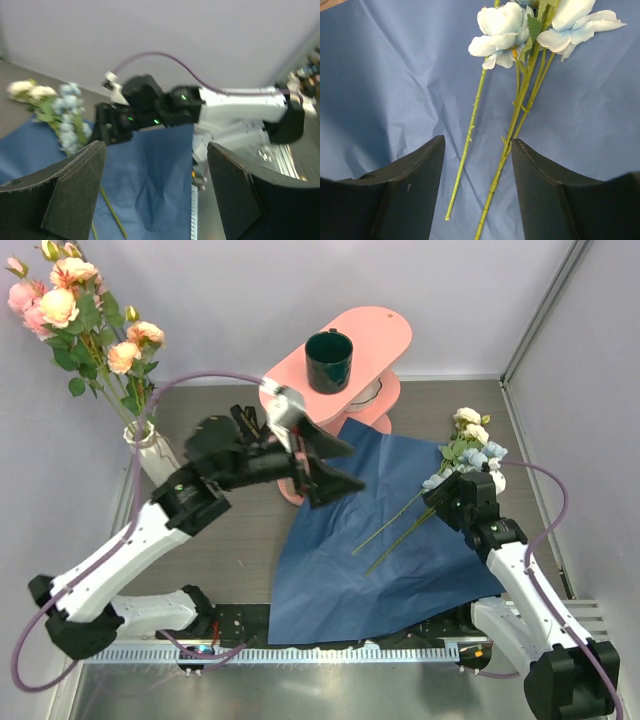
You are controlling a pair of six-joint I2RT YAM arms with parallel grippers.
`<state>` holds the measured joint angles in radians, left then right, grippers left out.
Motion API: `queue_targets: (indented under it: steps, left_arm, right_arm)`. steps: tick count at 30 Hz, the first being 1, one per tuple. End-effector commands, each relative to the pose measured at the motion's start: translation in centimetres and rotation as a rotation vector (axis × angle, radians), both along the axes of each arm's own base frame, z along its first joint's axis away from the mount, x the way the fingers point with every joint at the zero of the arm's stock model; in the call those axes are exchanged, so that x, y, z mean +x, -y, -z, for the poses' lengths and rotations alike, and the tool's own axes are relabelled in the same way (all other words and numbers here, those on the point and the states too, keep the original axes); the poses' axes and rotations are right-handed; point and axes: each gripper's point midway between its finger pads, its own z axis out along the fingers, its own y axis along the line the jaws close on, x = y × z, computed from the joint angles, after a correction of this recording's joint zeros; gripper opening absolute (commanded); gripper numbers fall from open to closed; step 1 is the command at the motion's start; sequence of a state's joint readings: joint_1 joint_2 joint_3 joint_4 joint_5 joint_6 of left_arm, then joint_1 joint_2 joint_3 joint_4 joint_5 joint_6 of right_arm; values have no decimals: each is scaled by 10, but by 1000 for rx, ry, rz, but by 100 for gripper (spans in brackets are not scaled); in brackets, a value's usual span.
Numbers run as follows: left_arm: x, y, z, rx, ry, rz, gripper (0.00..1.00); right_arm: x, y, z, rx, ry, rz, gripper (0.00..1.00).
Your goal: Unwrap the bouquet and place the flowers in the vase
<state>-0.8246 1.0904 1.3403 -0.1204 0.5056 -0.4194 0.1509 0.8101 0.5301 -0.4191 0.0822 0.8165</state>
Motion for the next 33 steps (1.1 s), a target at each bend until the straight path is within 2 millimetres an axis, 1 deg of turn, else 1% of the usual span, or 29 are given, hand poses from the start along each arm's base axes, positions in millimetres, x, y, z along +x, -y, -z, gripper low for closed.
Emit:
queue_targets:
  steps: [1, 2, 3, 4, 5, 6, 7, 8, 9, 10, 12, 14, 16, 17, 21, 23, 24, 28, 33]
  left_arm:
    - [-30, 37, 35, 120, 49, 138, 85]
    - [-33, 38, 41, 132, 62, 143, 85]
    - [-38, 36, 43, 134, 74, 146, 84]
    - [-41, 37, 54, 153, 73, 148, 84]
    - [-41, 36, 59, 159, 72, 139, 84]
    - [-40, 34, 59, 144, 73, 128, 85]
    - [-40, 32, 70, 157, 64, 120, 85]
    - [-39, 32, 74, 161, 61, 112, 85]
    - [-38, 32, 80, 173, 53, 101, 85]
    - [-36, 32, 82, 181, 50, 74, 85]
    - [-39, 34, 85, 187, 42, 76, 84]
    - [-44, 36, 84, 184, 44, 88, 84]
    - [-48, 35, 84, 187, 58, 92, 84]
    - [-47, 32, 81, 181, 67, 76, 84]
    - [-45, 27, 78, 178, 83, 49, 84]
    - [-45, 26, 77, 176, 86, 47, 84]
    - [-45, 26, 78, 176, 85, 47, 84]
    - [-45, 29, 80, 181, 77, 56, 84]
    - [-43, 31, 86, 197, 71, 51, 84]
  right_arm:
    - [13, 2, -10, 19, 71, 30, 59]
    - [20, -4, -12, 20, 97, -5, 59]
    - [22, -8, -13, 15, 105, -45, 59]
    - [23, -13, -14, 27, 111, -74, 60]
    - [28, -14, -16, 26, 127, -75, 61]
    - [30, -14, -14, 32, 125, -69, 61]
    - [32, -15, -12, 41, 123, -65, 61]
    - [36, -16, -16, 52, 143, -59, 61]
    - [37, -17, -9, 63, 125, -50, 61]
    - [40, -18, -8, 84, 125, -35, 60]
    - [43, -19, -3, 107, 115, -16, 58]
    - [47, -20, 4, 135, 100, 9, 53]
    - [48, -21, 16, 151, 82, 22, 50]
    - [51, -29, 14, 189, 98, -5, 49]
    - [48, -34, 36, 209, 42, -10, 44]
    - [50, -36, 41, 217, 47, -17, 44]
    - [48, -37, 46, 224, 40, -19, 44]
    - [50, -38, 54, 227, 33, -21, 43]
    - [55, -41, 58, 235, 38, -30, 40]
